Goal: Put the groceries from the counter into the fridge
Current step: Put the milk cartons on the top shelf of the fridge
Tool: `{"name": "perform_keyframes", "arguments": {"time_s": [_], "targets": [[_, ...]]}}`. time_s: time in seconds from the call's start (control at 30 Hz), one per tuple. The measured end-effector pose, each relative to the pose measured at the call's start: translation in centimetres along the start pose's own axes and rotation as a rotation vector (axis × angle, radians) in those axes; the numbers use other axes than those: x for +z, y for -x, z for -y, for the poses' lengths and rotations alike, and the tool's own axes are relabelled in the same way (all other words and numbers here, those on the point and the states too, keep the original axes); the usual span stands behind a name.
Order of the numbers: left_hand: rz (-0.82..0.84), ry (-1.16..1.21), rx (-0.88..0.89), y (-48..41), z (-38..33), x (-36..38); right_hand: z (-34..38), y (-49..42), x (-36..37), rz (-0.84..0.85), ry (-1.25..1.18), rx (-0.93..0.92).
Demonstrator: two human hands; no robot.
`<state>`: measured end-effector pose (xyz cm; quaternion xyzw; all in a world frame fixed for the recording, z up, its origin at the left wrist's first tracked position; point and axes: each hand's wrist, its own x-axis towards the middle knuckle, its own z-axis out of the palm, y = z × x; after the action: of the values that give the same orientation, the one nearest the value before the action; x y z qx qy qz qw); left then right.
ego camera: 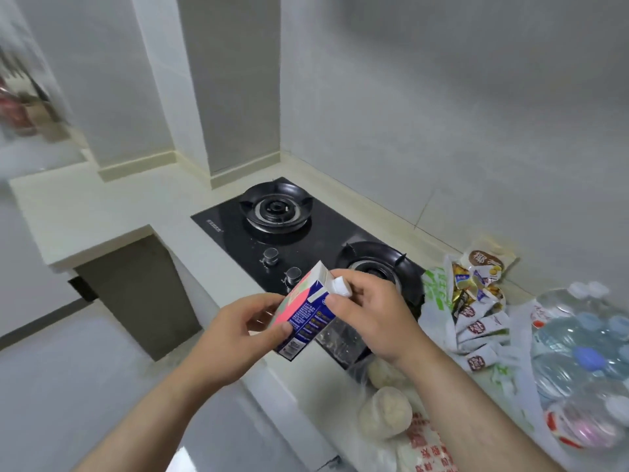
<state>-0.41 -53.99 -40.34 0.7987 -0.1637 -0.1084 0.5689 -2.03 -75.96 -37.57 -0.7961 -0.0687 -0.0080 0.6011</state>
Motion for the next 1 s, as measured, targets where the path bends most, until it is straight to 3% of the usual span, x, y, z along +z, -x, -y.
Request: {"name": "perform_keyframes", "arguments": {"time_s": [0.57, 1.0], "targets": [[-0.44, -0.025, -0.079, 15.5, 3.0, -16.3, 9.6, -3.2, 20.4, 0.433, -0.03, -0.115], [-0.803, -0.034, -0.168, 28.9, 5.5, -22.4, 15.0, -0.8, 34.5, 0.718, 0.007, -0.251]]}}
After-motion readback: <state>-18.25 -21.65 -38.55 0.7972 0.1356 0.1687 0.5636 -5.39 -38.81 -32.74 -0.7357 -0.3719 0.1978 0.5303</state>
